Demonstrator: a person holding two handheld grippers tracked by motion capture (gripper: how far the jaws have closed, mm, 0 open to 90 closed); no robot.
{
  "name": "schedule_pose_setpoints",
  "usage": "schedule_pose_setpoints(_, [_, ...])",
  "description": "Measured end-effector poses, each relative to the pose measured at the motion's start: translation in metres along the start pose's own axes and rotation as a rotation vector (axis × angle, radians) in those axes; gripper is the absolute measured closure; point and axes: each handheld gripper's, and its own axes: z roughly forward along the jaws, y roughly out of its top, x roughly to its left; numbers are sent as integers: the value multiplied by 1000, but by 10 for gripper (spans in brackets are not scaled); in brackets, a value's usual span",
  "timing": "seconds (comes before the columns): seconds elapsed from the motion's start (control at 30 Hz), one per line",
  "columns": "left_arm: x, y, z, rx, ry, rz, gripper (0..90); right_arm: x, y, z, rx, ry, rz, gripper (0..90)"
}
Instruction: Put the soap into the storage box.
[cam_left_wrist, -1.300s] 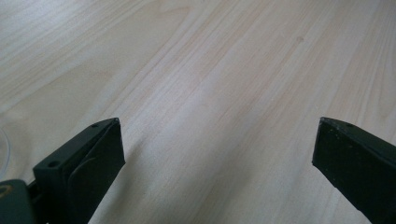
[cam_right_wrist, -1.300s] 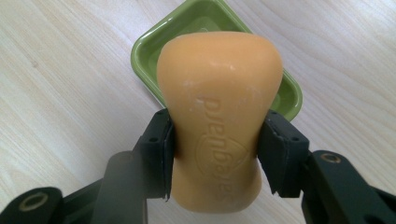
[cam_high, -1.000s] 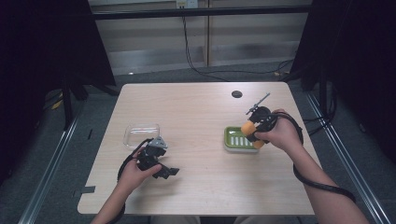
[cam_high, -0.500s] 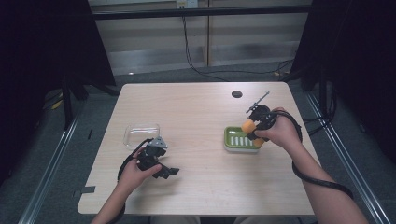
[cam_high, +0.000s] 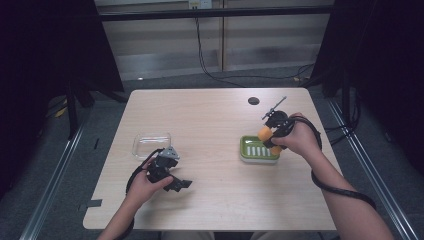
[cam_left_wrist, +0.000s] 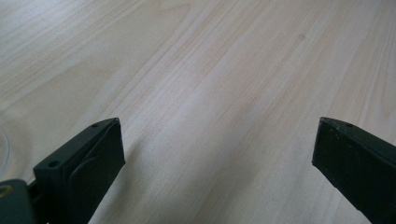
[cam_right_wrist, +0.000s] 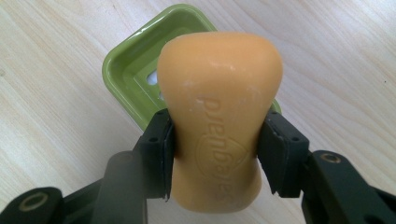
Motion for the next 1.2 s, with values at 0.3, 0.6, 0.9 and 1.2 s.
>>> schedule_pose_setpoints(0.3, [-1, 0, 0, 1, 3, -5, 20, -2, 3, 1, -2, -6, -19, 503])
schedule_pose_setpoints(0.6, [-1, 0, 1, 0, -4, -1, 20, -1, 6, 3, 1, -13, -31, 503])
schedule_pose_setpoints(0.9, [-1, 0, 0, 5, -1, 3, 20, -1, 11, 5, 11, -19, -49, 503])
schedule_pose_setpoints(1.2, [0, 0, 0, -1, -2, -1, 20, -4, 15, 8, 18, -24, -89, 503])
